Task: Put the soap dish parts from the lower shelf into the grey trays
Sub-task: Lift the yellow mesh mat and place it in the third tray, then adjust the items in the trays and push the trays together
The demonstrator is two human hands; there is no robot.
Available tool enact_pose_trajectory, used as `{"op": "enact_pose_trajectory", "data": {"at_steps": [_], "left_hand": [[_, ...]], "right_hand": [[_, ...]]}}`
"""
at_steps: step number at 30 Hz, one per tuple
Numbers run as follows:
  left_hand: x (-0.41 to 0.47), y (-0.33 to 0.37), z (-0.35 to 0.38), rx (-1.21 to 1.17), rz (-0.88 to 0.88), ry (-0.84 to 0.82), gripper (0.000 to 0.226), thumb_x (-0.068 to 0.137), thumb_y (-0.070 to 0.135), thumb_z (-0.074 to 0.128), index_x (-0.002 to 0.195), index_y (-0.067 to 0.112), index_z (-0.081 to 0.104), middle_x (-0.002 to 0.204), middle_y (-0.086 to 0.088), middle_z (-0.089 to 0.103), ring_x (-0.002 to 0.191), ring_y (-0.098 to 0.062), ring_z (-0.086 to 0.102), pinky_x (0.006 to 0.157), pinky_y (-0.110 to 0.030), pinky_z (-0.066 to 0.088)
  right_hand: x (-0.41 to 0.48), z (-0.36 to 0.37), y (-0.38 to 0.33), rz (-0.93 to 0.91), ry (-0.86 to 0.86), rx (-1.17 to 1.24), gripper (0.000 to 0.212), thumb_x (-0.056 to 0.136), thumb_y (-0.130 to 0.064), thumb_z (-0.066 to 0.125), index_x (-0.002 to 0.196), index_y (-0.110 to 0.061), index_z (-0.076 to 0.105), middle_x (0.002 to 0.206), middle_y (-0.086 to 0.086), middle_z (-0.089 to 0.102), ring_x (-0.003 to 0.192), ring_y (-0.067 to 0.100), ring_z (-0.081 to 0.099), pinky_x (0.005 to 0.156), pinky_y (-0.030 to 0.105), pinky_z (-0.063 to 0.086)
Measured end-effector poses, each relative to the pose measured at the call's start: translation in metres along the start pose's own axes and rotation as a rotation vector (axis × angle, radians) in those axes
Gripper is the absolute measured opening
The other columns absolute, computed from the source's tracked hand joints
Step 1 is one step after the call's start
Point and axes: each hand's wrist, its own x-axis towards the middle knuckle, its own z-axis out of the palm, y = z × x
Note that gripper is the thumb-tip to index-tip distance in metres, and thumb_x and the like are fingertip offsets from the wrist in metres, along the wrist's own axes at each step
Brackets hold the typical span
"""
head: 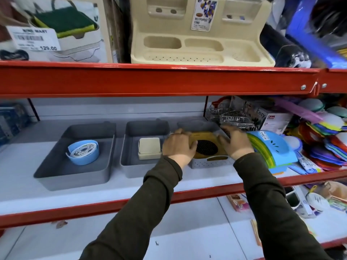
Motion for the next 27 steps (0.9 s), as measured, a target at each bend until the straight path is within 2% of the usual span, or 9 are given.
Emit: {"op": "enact_pose_trajectory", "data": {"at_steps": [2, 4, 7, 9, 12, 18, 23, 27], "left_hand": [[-0.008, -0.012, -0.011, 0.092, 0.002, 0.025, 0.057, 0.095, 0.05, 0.041, 0.142, 0.018, 0.047, 0.146, -0.008, 0.049, 0.138, -0.03, 0.042, 0.118, -0.044, 0.03], [-0.017, -0.027, -0.022, 0.143, -0.041, 0.013, 0.062, 0.096, 0.051, 0.036, 0.148, 0.017, 0.038, 0.155, -0.009, 0.039, 0.149, -0.029, 0.026, 0.125, -0.047, 0.011], [-0.033, -0.054, -0.041, 0.162, -0.11, 0.011, 0.064, 0.097, 0.05, 0.033, 0.151, 0.017, 0.032, 0.16, -0.009, 0.032, 0.153, -0.028, 0.017, 0.126, -0.048, 0.006], [-0.047, -0.072, -0.057, 0.16, -0.154, 0.036, 0.064, 0.098, 0.049, 0.032, 0.151, 0.014, 0.033, 0.161, -0.01, 0.03, 0.153, -0.027, 0.017, 0.126, -0.048, 0.007], [-0.063, -0.098, -0.078, 0.177, -0.201, 0.064, 0.064, 0.099, 0.049, 0.03, 0.15, 0.011, 0.034, 0.16, -0.012, 0.03, 0.152, -0.029, 0.018, 0.126, -0.047, 0.008], [-0.076, -0.163, -0.115, 0.209, -0.342, 0.052, 0.052, 0.1, 0.036, 0.032, 0.144, 0.012, 0.045, 0.154, -0.013, 0.041, 0.149, -0.031, 0.024, 0.124, -0.047, 0.013], [-0.073, -0.226, -0.141, 0.255, -0.395, -0.117, 0.047, 0.099, 0.026, 0.038, 0.143, 0.014, 0.047, 0.152, -0.011, 0.045, 0.144, -0.029, 0.035, 0.122, -0.04, 0.021], [-0.072, -0.255, -0.144, 0.314, -0.322, -0.287, 0.05, 0.097, 0.023, 0.04, 0.146, 0.026, 0.044, 0.155, -0.004, 0.041, 0.147, -0.022, 0.031, 0.125, -0.04, 0.003]], "right_hand": [[-0.007, 0.001, -0.015, -0.063, -0.016, -0.026, 0.049, 0.095, -0.038, 0.05, 0.138, -0.016, 0.048, 0.149, 0.014, 0.044, 0.136, 0.037, 0.043, 0.113, 0.049, 0.036], [-0.013, 0.002, -0.033, -0.101, -0.037, -0.054, 0.053, 0.097, -0.038, 0.044, 0.144, -0.015, 0.039, 0.154, 0.013, 0.036, 0.145, 0.033, 0.03, 0.121, 0.051, 0.018], [-0.023, 0.007, -0.064, -0.179, -0.091, -0.062, 0.054, 0.099, -0.039, 0.04, 0.147, -0.016, 0.034, 0.159, 0.011, 0.029, 0.15, 0.028, 0.02, 0.123, 0.05, 0.004], [-0.03, 0.015, -0.087, -0.224, -0.125, -0.06, 0.055, 0.098, -0.041, 0.039, 0.149, -0.019, 0.032, 0.161, 0.009, 0.025, 0.15, 0.026, 0.018, 0.123, 0.05, 0.002], [-0.039, 0.029, -0.125, -0.29, -0.137, -0.046, 0.056, 0.098, -0.043, 0.039, 0.148, -0.02, 0.033, 0.157, 0.009, 0.032, 0.146, 0.028, 0.027, 0.122, 0.052, 0.008], [-0.057, 0.066, -0.209, -0.466, -0.264, 0.068, 0.05, 0.098, -0.039, 0.041, 0.146, -0.027, 0.036, 0.158, 0.002, 0.033, 0.146, 0.024, 0.029, 0.123, 0.05, 0.008], [-0.063, 0.099, -0.271, -0.642, -0.388, 0.044, 0.047, 0.099, -0.025, 0.038, 0.147, -0.025, 0.037, 0.158, -0.003, 0.033, 0.147, 0.02, 0.028, 0.12, 0.053, -0.003], [-0.068, 0.125, -0.306, -0.694, -0.486, -0.015, 0.046, 0.099, -0.022, 0.036, 0.145, -0.026, 0.042, 0.157, -0.005, 0.036, 0.151, 0.021, 0.019, 0.12, 0.057, -0.008]]}}
